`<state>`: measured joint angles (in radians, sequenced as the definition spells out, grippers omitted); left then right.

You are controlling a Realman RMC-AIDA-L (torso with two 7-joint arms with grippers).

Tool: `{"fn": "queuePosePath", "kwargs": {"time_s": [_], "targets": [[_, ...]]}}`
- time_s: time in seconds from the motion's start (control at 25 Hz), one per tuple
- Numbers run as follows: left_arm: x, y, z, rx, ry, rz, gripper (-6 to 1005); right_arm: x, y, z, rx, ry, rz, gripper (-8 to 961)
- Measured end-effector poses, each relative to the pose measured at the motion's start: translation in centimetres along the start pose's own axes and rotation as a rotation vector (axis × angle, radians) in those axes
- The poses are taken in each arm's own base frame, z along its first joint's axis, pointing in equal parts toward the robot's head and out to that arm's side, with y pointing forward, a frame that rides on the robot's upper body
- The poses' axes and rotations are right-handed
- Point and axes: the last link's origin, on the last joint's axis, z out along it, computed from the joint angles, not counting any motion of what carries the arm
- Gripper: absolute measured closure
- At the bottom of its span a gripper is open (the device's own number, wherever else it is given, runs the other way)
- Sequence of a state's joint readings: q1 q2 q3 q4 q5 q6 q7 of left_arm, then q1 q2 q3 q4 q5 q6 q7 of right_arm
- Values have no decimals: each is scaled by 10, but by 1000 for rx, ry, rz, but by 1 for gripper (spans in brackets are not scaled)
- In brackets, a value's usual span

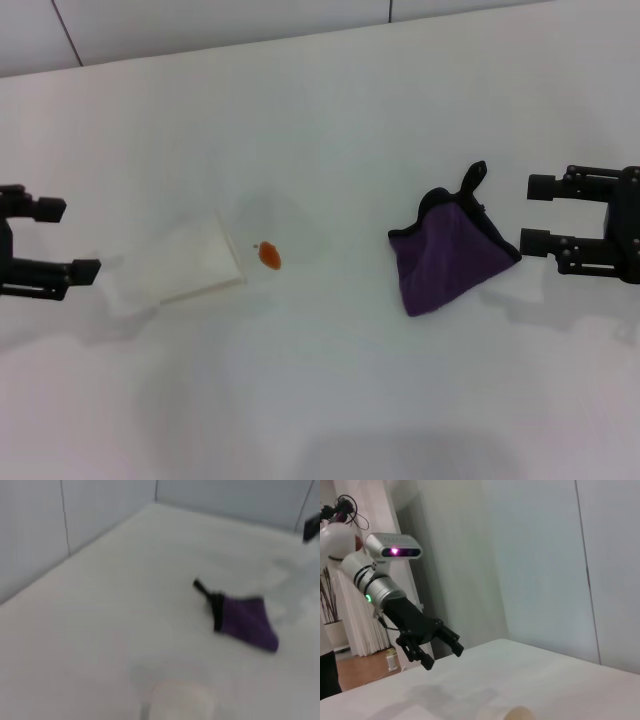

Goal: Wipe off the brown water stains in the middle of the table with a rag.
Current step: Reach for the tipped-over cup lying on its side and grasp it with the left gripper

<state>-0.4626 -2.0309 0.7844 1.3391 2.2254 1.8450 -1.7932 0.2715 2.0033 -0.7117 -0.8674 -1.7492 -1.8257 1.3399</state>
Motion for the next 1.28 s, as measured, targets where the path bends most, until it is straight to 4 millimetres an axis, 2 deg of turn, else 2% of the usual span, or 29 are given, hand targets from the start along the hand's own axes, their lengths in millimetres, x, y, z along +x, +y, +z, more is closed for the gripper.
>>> {"fn": "queuePosePath", "kwargs": {"time_s": [0.24, 0.68, 1.28], "targets": [[9, -8, 9, 6, -139, 52, 191, -1, 0, 1, -1, -11, -4, 245], [12, -17, 33, 24, -227, 152, 206, -4, -1, 5, -6, -22, -7, 245], [12, -30, 73, -9, -207, 207, 225, -6, -7, 12, 3, -29, 4, 246]]}}
